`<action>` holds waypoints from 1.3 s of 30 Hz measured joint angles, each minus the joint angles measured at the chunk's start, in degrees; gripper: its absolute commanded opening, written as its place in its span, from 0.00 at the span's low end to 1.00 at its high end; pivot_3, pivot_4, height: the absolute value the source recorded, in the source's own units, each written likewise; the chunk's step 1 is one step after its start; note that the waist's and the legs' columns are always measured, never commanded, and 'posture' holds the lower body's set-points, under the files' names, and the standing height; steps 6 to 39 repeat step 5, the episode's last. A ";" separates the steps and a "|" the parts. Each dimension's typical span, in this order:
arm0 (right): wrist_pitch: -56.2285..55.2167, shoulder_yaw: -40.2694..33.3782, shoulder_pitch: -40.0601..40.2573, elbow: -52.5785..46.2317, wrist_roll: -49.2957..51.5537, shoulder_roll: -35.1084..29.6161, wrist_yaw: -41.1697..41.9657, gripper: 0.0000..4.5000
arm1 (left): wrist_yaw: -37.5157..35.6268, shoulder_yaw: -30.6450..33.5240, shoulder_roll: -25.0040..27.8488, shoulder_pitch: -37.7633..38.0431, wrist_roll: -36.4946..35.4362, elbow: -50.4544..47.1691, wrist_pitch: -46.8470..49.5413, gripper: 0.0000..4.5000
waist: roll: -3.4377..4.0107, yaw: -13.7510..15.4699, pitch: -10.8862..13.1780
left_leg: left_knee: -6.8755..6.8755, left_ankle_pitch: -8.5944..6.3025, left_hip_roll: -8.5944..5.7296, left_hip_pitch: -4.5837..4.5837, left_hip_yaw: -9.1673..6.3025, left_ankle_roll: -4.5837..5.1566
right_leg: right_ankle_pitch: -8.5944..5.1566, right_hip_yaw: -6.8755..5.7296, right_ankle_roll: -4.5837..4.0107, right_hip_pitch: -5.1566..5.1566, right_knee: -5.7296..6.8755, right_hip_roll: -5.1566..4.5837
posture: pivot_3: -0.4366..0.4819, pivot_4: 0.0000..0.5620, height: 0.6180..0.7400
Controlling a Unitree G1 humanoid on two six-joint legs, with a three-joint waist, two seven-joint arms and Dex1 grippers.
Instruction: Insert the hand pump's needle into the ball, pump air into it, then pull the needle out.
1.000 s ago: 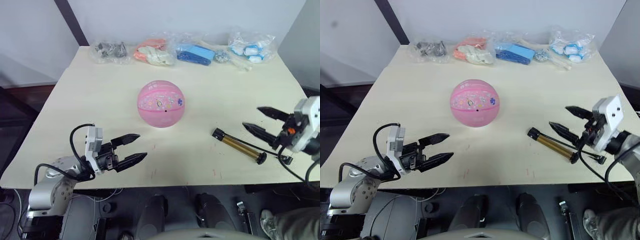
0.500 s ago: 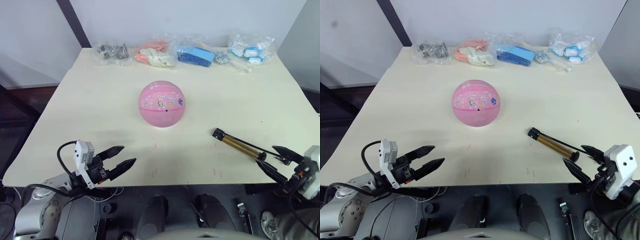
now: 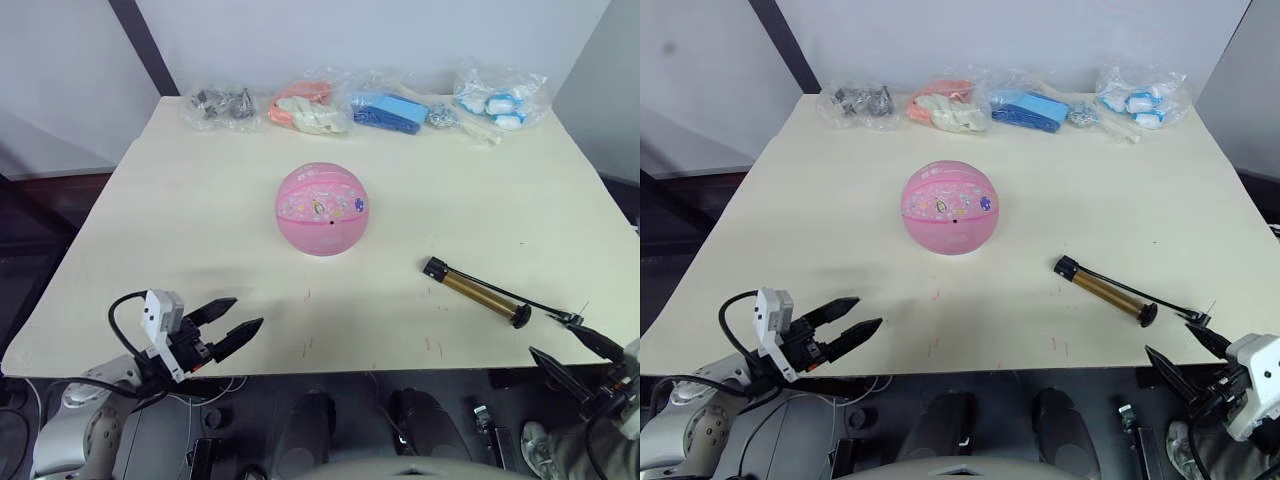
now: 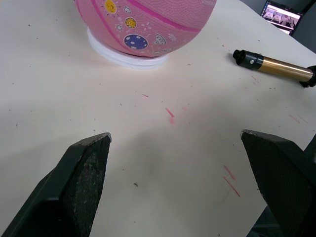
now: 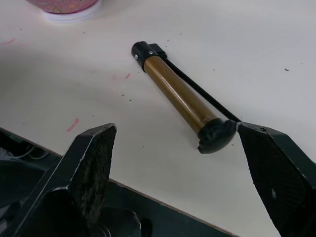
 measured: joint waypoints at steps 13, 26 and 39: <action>0.01 0.02 0.00 0.00 0.00 -0.17 -0.36 0.91 | 0.34 -0.03 -0.46 -0.29 0.06 0.00 0.01 1.00 | 0.00 0.00 0.00 | -0.02 -0.01 0.00 0.00 -0.02 -0.01 | 0.00 -0.01 0.00 -0.01 -0.02 -0.10 | 0.48 0.27 1.00; 0.01 0.02 0.00 0.00 0.00 -0.17 -0.36 0.91 | 0.34 -0.03 -0.46 -0.29 0.06 0.00 0.01 1.00 | 0.00 0.00 0.00 | -0.02 -0.01 0.00 0.00 -0.02 -0.01 | 0.00 -0.01 0.00 -0.01 -0.02 -0.10 | 0.48 0.27 1.00; 0.01 0.02 0.00 0.00 0.00 -0.17 -0.36 0.91 | 0.34 -0.03 -0.46 -0.29 0.06 0.00 0.01 1.00 | 0.00 0.00 0.00 | -0.02 -0.01 0.00 0.00 -0.02 -0.01 | 0.00 -0.01 0.00 -0.01 -0.02 -0.10 | 0.48 0.27 1.00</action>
